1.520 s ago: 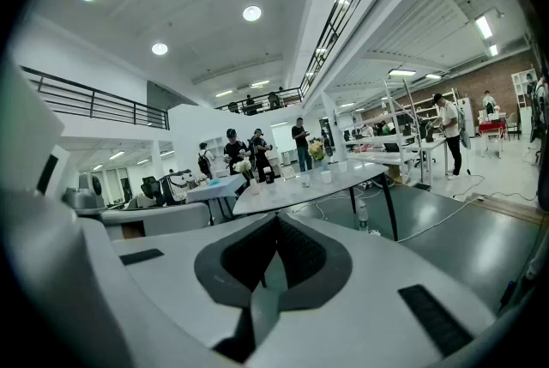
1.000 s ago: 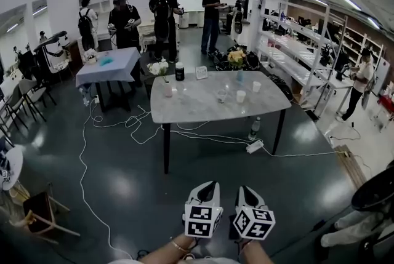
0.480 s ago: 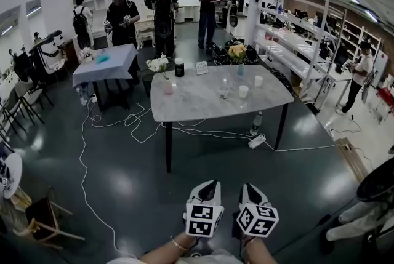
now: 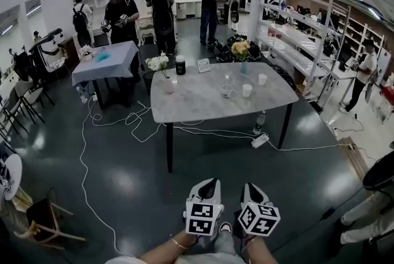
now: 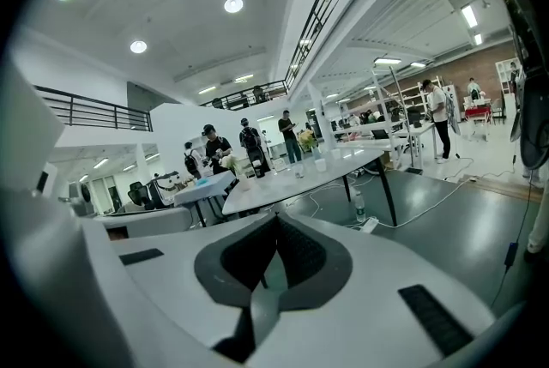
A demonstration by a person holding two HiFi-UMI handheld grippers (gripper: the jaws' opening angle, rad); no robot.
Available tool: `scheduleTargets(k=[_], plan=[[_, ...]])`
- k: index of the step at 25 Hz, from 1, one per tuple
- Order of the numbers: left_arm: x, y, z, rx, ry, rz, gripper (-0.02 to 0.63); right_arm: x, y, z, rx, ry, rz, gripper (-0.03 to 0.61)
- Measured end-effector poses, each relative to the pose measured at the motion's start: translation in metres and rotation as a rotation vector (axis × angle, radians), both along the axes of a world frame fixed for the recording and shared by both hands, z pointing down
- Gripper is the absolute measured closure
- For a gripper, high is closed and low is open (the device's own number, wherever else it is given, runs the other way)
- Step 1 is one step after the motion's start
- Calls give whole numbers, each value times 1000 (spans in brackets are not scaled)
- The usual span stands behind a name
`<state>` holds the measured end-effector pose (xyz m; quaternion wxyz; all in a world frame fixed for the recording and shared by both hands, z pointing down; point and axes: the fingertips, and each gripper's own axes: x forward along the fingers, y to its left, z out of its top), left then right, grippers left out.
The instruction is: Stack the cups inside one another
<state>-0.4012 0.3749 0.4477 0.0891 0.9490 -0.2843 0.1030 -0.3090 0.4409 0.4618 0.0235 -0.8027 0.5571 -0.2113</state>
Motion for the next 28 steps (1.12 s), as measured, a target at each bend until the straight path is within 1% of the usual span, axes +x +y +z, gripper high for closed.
scheduleTargets(k=[2,6,12,15,17,21,25,28], plan=[[10,-8,1,0,0,-8,617,11,-9,2,1,-5,-3,571],[34,-25,2,-5,-27,-2,617,39,-28,-3,12,-3,-2,571],[77,-56,-6,-5,-6,-29,617,83,-58,-8,3,-3,-18,571],[100,-70,-6,-20,-11,-35,617,106,-72,-11,-3,0,-27,572],[114,-77,-7,-24,-6,-41,617,121,-79,-11,-10,1,-30,572],[141,-86,-3,-33,-22,-46,617,149,-90,-10,-16,1,-41,571],[168,-97,-2,-29,-20,-62,617,176,-99,-10,-14,-10,-51,572],[188,-104,-2,-30,-32,-65,617,196,-106,-9,-16,-15,-59,572]])
